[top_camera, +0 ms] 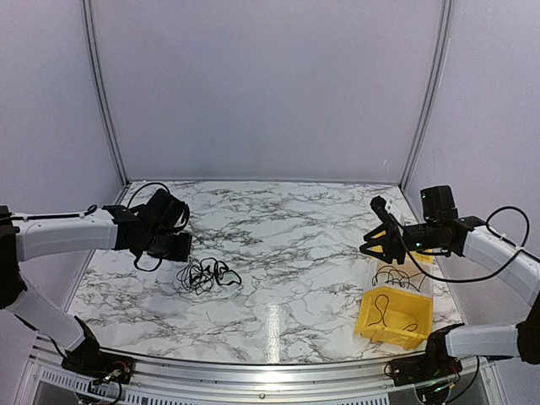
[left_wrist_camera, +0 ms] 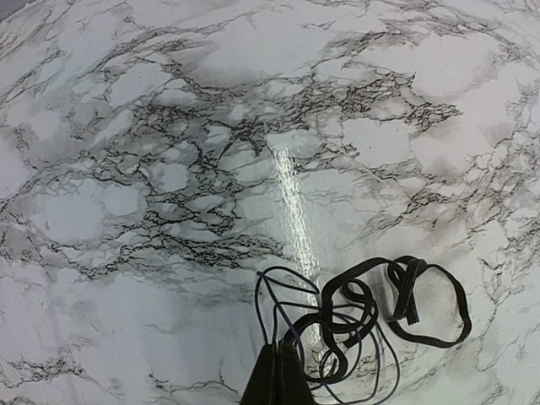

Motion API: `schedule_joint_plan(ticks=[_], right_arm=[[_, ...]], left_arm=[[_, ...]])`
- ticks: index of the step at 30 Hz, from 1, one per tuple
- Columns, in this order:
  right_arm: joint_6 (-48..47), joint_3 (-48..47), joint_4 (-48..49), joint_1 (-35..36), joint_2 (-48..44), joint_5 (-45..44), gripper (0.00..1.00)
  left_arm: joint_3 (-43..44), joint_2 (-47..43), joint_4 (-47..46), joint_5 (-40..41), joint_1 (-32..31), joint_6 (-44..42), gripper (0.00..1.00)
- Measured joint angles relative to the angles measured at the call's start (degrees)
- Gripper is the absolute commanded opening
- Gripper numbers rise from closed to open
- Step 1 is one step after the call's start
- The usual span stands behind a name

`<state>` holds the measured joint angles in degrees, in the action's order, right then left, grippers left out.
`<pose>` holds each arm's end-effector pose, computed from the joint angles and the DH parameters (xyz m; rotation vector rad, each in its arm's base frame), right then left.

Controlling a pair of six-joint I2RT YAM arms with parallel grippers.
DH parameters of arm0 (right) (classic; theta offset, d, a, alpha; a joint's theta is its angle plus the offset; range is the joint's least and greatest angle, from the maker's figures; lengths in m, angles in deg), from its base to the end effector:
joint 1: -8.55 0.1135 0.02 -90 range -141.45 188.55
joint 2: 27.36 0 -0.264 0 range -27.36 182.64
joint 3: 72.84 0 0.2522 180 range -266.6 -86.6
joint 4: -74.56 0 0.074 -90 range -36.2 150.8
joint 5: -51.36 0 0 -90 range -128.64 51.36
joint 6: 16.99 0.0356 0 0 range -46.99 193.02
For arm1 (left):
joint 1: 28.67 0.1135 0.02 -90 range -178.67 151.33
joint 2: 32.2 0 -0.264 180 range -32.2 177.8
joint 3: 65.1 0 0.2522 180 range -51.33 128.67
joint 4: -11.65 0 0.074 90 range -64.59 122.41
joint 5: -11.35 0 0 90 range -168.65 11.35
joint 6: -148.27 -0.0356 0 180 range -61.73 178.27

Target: Untangle the cables

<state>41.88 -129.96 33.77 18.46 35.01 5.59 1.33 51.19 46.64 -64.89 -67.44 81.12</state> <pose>0.2103 0.0619 0.2527 -1.0931 1.9059 0.7049 0.2375 -0.1799 0.2167 0.2381 2.4382 -0.1786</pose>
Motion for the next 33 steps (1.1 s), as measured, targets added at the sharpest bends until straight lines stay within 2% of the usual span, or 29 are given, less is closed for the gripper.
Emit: schedule_joint_plan(ticks=[1, 2, 4, 5, 8, 15, 21, 25, 28, 30, 33], right_arm=[[-0.1, 0.0, 0.0, 0.0, 0.0, 0.0, 0.43], [-0.2, 0.0, 0.0, 0.0, 0.0, 0.0, 0.43], [-0.2, 0.0, 0.0, 0.0, 0.1, 0.0, 0.43], [-0.3, 0.0, 0.0, 0.0, 0.2, 0.0, 0.43], [-0.4, 0.0, 0.0, 0.0, 0.5, -0.2, 0.43], [-0.4, 0.0, 0.0, 0.0, 1.0, -0.2, 0.43], [-0.5, 0.0, 0.0, 0.0, 1.2, -0.5, 0.43], [-0.5, 0.0, 0.0, 0.0, 1.2, -0.7, 0.43], [-0.5, 0.0, 0.0, 0.0, 1.2, -0.7, 0.4], [-0.3, 0.0, 0.0, 0.1, 1.2, -0.9, 0.39], [0.2, -1.9, -1.2, 0.6, 1.9, -1.9, 0.39]], left_arm=[[0.0, -0.5, -0.1, 0.0, 0.0, -0.1, 0.0], [0.0, -1.2, -0.1, -0.1, 0.0, -0.2, 0.09], [0.0, -2.2, -0.2, -0.3, 0.0, -0.1, 0.35], [0.0, -2.6, -0.2, -0.7, 0.0, -0.3, 0.41], [0.0, -2.7, -0.4, -1.9, 0.0, -0.3, 0.45], [0.0, 2.8, -0.4, -2.8, -0.1, 0.0, 0.3], [0.3, 7.7, -0.3, -2.8, -0.1, -0.6, 0.0], [2.3, 7.8, 0.6, -2.3, -0.1, -1.5, 0.0], [5.2, 4.2, 3.2, -0.8, -0.1, -2.8, 0.0], [8.8, 0.3, 5.5, -0.3, -0.1, -4.2, 0.0], [18.8, -6.1, 7.8, -2.3, -0.1, -6.1, 0.0]])
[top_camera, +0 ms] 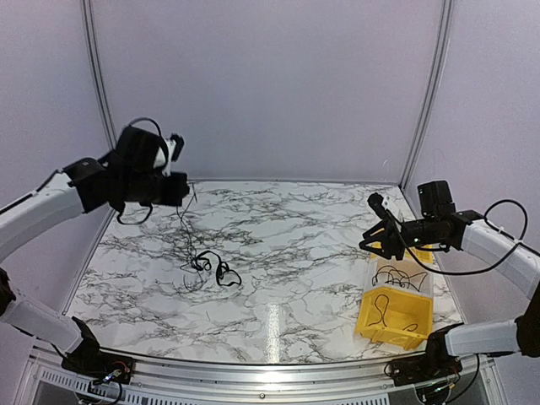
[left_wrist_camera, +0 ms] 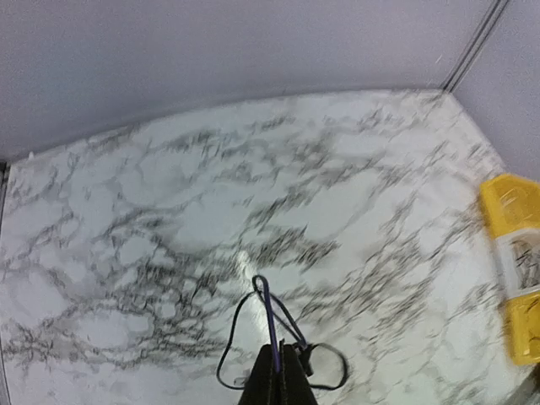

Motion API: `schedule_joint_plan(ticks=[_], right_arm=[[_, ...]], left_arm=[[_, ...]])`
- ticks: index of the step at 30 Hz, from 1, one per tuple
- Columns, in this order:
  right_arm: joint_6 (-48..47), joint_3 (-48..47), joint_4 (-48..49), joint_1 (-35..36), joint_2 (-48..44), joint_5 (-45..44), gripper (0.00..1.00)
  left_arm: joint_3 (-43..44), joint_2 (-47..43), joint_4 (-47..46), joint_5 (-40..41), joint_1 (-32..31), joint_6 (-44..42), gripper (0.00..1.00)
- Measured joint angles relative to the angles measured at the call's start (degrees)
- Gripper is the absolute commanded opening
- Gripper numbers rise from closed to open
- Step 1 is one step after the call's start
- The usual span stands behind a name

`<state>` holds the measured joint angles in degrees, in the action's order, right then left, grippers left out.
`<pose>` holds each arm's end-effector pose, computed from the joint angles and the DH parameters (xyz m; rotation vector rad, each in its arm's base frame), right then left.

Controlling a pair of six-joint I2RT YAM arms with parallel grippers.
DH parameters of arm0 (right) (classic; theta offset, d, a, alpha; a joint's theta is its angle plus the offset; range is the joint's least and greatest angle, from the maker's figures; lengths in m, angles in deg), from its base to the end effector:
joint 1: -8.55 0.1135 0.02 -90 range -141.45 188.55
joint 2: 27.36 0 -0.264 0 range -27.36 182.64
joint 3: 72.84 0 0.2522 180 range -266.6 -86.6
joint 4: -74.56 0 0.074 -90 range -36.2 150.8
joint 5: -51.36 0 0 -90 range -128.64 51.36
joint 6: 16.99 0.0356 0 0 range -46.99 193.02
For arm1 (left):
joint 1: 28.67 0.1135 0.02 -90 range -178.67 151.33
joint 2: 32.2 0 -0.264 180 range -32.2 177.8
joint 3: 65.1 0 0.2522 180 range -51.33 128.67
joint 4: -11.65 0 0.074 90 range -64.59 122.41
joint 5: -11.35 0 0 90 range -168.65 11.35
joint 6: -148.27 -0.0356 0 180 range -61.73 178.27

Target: Untangle the cables

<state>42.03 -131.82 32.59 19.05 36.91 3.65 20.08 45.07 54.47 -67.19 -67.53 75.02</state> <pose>0.2165 0.0645 0.2544 -1.0920 1.9423 0.6853 0.2388 -0.1833 0.3434 0.3065 2.1644 -0.3373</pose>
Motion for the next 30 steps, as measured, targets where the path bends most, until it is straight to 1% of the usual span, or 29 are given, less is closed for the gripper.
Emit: schedule_joint_plan(ticks=[3, 4, 6, 8, 10, 13, 18, 21, 24, 30], right_arm=[[-0.1, -6.5, -2.9, 0.2, 2.4, -0.7, 0.4], [-0.1, -10.2, -4.0, 0.3, 3.5, -0.7, 0.4], [-0.3, -15.9, -5.3, 0.5, 4.8, -0.5, 0.41], [-0.3, -21.7, -6.6, 1.3, 6.3, -0.2, 0.43], [-0.3, -28.5, -7.8, 3.1, 8.7, 0.0, 0.47], [0.6, -35.8, -7.7, 6.2, 11.7, 0.6, 0.53], [2.2, -41.3, -5.9, 13.7, 15.4, -0.3, 0.57], [2.5, -43.1, -4.3, 19.0, 18.7, -1.3, 0.58], [2.8, -45.1, -3.7, 22.5, 22.7, -2.1, 0.58], [3.4, -51.1, -3.5, 25.6, 31.7, -2.3, 0.58]], left_arm=[[12.1, -4.2, 0.5, -2.7, -0.2, -1.1, 0.0], [16.0, -5.1, 0.4, -3.5, -0.2, -1.5, 0.0], [21.8, -5.9, 0.3, -4.7, -0.2, -2.3, 0.0], [25.6, -6.2, 0.3, -5.9, -0.2, -3.1, 0.0], [26.7, -5.9, 0.3, -7.1, -0.2, -3.8, 0.0], [25.0, -4.3, 0.1, -10.1, -0.2, -4.6, 0.0], [14.8, -0.5, -1.4, -15.8, -0.3, -5.2, 0.0], [9.0, 0.6, -3.6, -19.5, -0.7, -4.8, 0.0], [5.4, 0.7, -7.3, -23.1, -1.5, -4.0, 0.0], [2.3, 1.4, -14.6, -30.8, -3.1, -3.5, 0.0]])
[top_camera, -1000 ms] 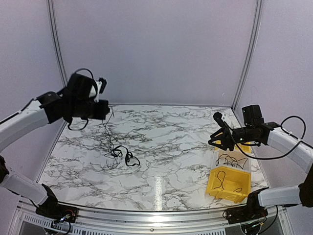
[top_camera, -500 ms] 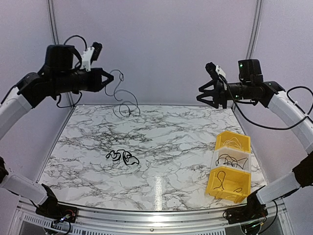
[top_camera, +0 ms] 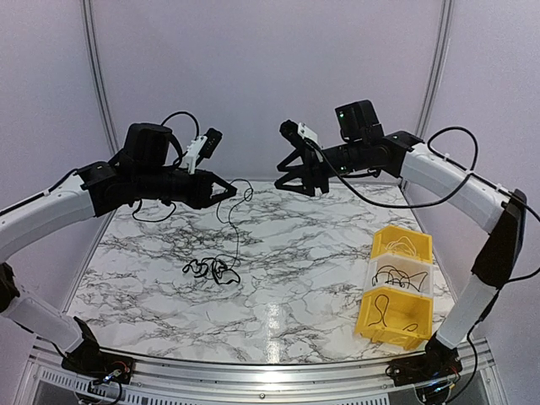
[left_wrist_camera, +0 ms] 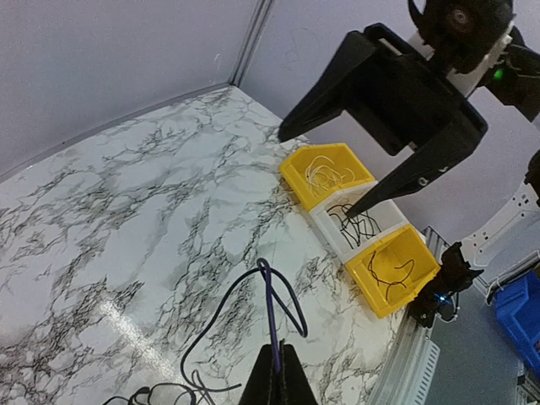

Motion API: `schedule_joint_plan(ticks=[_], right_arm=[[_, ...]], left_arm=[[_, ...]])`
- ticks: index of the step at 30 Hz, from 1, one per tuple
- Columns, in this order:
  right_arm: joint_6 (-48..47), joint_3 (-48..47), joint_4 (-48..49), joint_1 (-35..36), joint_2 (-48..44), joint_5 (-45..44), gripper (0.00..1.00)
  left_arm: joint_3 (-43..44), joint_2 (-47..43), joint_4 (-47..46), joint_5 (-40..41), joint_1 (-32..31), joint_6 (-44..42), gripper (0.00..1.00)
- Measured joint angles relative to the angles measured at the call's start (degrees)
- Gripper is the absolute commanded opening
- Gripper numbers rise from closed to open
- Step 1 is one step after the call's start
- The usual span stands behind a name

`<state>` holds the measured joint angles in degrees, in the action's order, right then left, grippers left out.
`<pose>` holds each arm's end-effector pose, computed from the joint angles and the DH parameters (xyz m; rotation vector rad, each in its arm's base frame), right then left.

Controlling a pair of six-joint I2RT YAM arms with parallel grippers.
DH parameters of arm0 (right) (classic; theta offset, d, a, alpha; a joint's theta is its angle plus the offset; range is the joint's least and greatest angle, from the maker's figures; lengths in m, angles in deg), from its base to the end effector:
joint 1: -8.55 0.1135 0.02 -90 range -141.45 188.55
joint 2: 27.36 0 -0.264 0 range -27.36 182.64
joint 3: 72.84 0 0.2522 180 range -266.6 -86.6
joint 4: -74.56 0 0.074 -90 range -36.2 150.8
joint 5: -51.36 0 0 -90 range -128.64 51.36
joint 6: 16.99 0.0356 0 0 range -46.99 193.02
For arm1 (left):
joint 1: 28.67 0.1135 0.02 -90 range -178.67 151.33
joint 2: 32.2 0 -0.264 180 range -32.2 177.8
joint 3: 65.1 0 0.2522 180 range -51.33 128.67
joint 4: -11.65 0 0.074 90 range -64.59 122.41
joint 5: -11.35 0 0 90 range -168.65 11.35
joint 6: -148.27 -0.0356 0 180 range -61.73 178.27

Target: Untangle the cables

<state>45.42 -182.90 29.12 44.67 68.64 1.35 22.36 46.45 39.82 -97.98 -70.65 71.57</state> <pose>0.2924 0.2417 0.3846 -1.4295 1.5116 0.8248 0.2291 -0.2220 0.3753 0.7279 1.8747 -0.9575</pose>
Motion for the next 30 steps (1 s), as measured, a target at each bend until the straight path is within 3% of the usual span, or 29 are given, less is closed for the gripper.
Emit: schedule_joint_plan(ticks=[9, 11, 18, 30], right_arm=[[-4.1, -2.6, -0.7, 1.7, 5.6, 4.5, 0.59], [-4.6, -2.6, -0.9, 2.1, 6.0, 6.3, 0.54], [-5.7, -2.6, -0.5, 3.0, 6.0, 11.0, 0.23], [-5.2, -1.1, -0.9, 3.0, 5.8, 11.8, 0.18]], left_arm=[[-0.9, 1.7, -6.5, -8.3, -0.1, 0.5, 0.0], [-1.2, 1.7, -7.6, -9.4, -0.1, 0.7, 0.0], [-2.1, 1.6, -10.2, -10.9, -0.1, 0.9, 0.0], [-4.4, -1.3, -11.5, -8.9, -0.1, 0.7, 0.0]])
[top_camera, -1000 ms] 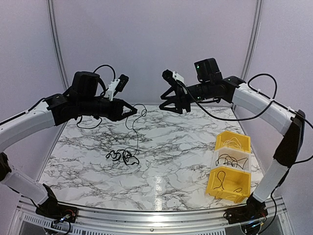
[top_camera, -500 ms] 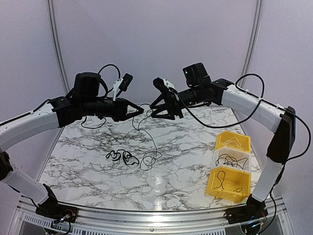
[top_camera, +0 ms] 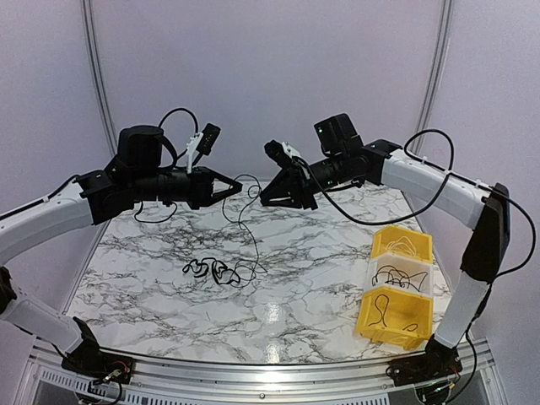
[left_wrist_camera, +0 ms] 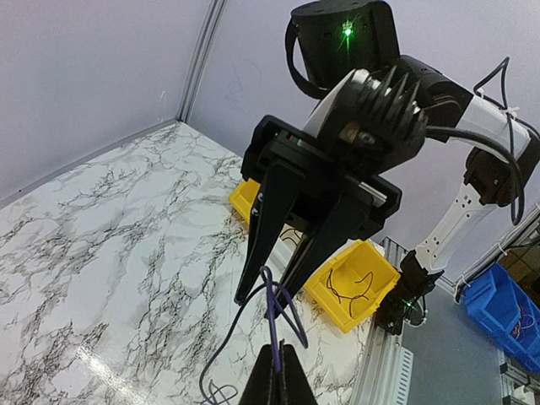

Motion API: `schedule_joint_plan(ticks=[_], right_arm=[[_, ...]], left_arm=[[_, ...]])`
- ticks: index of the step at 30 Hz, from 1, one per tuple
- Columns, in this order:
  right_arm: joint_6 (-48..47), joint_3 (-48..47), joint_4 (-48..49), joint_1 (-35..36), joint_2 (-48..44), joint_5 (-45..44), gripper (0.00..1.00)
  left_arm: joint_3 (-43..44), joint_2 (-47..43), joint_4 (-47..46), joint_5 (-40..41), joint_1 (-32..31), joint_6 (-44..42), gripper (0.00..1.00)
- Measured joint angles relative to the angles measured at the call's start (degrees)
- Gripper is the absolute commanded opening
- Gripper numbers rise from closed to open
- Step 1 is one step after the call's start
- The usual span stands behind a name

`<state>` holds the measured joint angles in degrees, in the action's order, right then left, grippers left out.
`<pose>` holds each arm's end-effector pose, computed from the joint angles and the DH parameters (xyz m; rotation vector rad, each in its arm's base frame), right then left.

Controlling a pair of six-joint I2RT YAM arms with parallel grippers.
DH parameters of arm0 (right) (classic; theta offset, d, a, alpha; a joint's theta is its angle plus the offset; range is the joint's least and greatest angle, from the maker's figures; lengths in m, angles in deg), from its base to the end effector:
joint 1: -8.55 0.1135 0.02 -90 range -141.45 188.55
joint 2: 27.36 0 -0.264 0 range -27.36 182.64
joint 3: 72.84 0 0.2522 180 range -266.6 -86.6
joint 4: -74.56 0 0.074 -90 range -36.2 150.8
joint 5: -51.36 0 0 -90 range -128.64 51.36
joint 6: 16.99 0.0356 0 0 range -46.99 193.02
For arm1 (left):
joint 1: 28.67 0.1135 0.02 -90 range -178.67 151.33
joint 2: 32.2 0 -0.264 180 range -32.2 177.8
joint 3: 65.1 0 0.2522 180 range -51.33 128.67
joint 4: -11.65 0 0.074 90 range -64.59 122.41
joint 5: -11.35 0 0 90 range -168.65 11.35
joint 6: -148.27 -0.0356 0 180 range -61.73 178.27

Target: Untangle the cables

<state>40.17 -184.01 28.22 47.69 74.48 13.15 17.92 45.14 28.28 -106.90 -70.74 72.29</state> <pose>0.2924 0.2740 0.3550 -1.6113 1.3716 1.0533 0.2237 -0.2246 0.3760 0.8185 1.6966 -1.1251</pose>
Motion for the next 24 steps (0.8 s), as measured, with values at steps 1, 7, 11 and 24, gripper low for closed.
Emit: schedule_joint_plan(ticks=[1, 7, 11, 24], right_arm=[[0.0, 0.6, 0.0, 0.0, -0.1, -0.1, 0.18], [1.0, 1.6, 0.2, 0.0, -0.2, -0.2, 0.19], [2.4, 1.6, 0.8, 0.0, -0.2, -0.6, 0.36], [5.9, 0.5, 2.7, 0.0, 0.7, -2.6, 0.4]], left_arm=[[-0.1, -0.3, 0.0, 0.3, 0.0, 0.0, 0.0], [-0.2, -0.7, -0.1, 0.8, 0.0, 0.1, 0.0], [-0.6, -0.7, -0.2, 0.9, 0.0, 0.2, 0.0], [-1.2, -0.7, -2.3, 0.7, 0.0, 0.9, 0.0]])
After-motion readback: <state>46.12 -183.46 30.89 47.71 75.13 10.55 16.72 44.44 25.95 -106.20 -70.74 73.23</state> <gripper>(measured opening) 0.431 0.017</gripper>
